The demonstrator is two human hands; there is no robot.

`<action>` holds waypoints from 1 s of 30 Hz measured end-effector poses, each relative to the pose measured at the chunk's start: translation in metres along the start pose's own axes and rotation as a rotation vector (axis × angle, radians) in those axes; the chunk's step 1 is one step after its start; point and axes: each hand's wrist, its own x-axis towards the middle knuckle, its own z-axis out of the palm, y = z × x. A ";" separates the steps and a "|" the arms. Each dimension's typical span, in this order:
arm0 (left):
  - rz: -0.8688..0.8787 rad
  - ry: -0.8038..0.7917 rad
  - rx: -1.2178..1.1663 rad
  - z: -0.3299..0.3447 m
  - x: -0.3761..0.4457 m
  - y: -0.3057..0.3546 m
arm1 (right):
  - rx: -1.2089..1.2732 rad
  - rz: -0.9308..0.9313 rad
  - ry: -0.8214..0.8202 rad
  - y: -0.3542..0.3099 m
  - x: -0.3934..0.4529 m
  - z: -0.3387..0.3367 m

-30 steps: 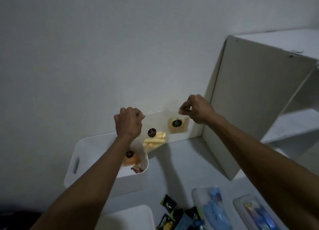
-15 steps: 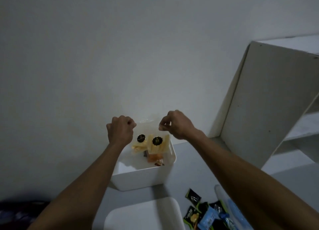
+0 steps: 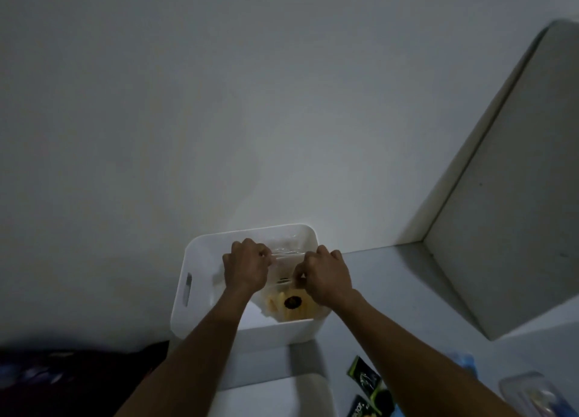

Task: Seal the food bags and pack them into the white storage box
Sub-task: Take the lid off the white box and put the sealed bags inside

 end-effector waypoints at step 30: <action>-0.035 0.067 -0.157 0.011 -0.001 -0.006 | -0.188 0.060 0.054 -0.002 0.016 0.014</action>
